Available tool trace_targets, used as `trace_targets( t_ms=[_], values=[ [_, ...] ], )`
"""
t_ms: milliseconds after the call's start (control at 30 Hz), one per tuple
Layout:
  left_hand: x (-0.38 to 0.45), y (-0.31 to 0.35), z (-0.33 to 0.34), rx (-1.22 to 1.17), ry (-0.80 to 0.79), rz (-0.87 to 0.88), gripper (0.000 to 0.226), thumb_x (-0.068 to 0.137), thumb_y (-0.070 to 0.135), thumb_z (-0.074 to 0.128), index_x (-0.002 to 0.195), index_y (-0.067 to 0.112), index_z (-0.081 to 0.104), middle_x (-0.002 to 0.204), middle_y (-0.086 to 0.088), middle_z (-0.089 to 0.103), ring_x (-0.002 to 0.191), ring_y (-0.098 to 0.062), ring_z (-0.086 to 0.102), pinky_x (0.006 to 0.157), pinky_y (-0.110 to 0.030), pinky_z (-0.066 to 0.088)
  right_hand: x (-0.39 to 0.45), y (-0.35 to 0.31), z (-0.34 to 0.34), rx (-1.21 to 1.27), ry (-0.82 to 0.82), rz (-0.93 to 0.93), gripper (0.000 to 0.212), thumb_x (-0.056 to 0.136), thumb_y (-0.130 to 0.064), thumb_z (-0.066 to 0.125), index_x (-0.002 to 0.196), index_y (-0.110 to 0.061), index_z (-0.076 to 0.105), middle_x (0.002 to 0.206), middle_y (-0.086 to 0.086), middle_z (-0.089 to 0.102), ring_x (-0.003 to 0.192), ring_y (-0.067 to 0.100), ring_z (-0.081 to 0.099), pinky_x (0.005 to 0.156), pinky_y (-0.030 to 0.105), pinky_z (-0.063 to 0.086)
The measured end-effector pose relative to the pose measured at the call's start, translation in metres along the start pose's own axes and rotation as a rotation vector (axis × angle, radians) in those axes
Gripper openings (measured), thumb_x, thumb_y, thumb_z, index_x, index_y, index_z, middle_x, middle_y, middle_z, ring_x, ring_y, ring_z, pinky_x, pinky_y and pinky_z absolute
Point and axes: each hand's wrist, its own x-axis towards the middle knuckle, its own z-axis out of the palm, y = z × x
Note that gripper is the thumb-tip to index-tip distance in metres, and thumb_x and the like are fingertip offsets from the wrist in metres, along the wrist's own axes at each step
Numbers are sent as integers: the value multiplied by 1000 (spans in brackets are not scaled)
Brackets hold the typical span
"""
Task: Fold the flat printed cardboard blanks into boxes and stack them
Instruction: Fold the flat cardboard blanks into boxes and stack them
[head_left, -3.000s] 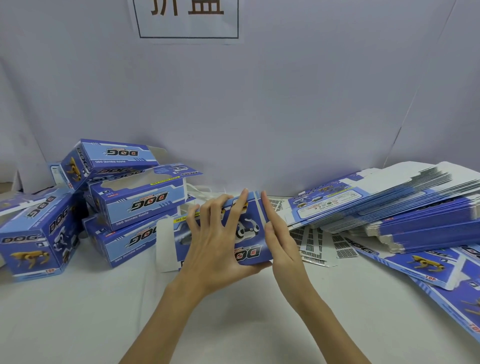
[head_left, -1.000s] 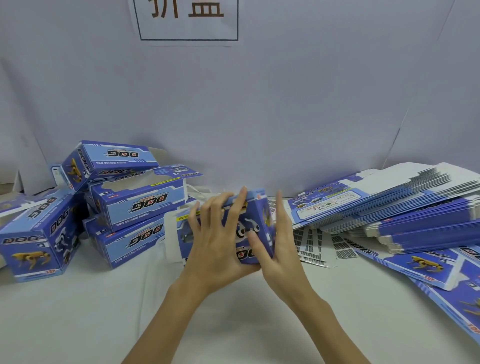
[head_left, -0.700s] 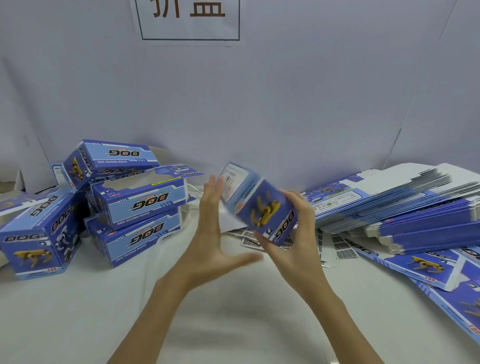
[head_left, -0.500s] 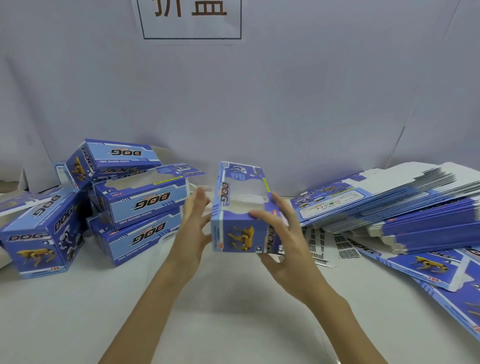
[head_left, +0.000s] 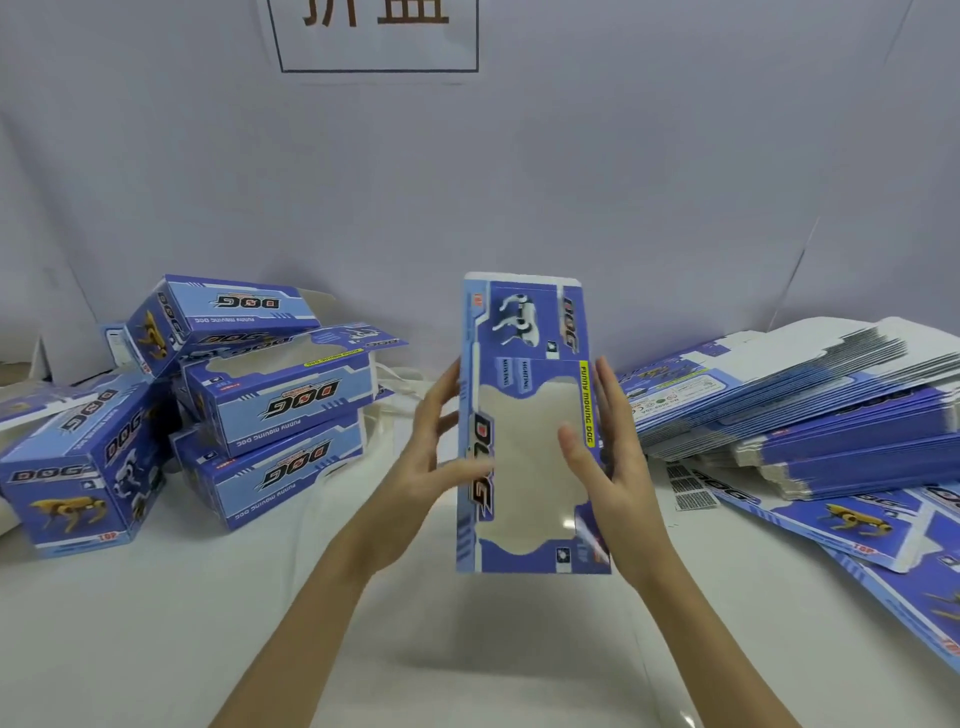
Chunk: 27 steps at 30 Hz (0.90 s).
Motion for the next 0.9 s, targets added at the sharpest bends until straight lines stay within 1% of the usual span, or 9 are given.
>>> trace_targets(
  t_ms=[67,100,167,267,400,467,567,700,900],
  values=[
    [-1,6,7,73,196,-1,87,72,72,77,143,74,26,155,20,43,141,-11,47,95,-43,61,-1,0,-1,-58,1,-46,67,100,-28,66,160,-39,36,152,-25,52,141,-1,49,82,23,61],
    [-1,8,10,69,261,-8,82,70,76,76,138,77,29,152,20,45,140,-13,49,92,-43,62,-2,0,1,-87,-6,-55,65,101,-28,65,158,-40,37,153,-23,51,142,-1,47,80,23,62],
    [-2,7,11,2,300,20,71,77,66,74,134,76,34,147,18,52,138,-20,55,89,-46,63,-4,2,6,-137,-25,-73,63,100,-30,63,156,-42,38,156,-18,46,143,1,46,79,27,63],
    [-6,7,10,-122,253,122,64,91,47,71,141,66,37,142,17,58,131,-22,62,84,-40,63,-6,4,15,-199,-47,-107,69,100,-31,63,160,-40,31,163,-17,35,151,8,39,87,33,64],
    [-8,12,15,-178,221,138,64,90,50,74,142,62,39,139,15,60,126,-20,65,81,-36,63,-5,2,15,-133,-69,-121,71,100,-24,65,161,-32,30,172,-20,19,150,10,44,95,36,62],
    [-9,13,19,-182,196,148,62,94,42,71,143,61,39,140,16,60,127,-19,65,82,-35,63,-4,2,13,-61,-57,-85,69,99,-26,68,158,-30,32,169,-11,33,147,19,49,99,46,60],
    [-9,13,24,-186,180,156,62,95,39,69,145,60,39,144,13,56,132,-21,61,85,-35,62,-6,0,17,71,-41,-6,71,98,-28,69,160,-34,33,151,-8,56,137,24,60,89,37,63],
    [-10,13,26,-190,179,101,63,94,41,68,144,64,38,143,14,58,131,-21,62,83,-33,62,-6,0,22,70,8,49,66,95,-28,70,154,-36,40,144,-7,62,129,21,66,82,35,64],
    [-10,7,27,-128,145,32,52,89,41,69,134,57,49,133,9,66,121,-23,68,85,-32,61,-9,3,21,-18,83,81,36,95,-30,71,123,-23,50,121,-10,73,114,15,74,74,23,62]
  ],
)
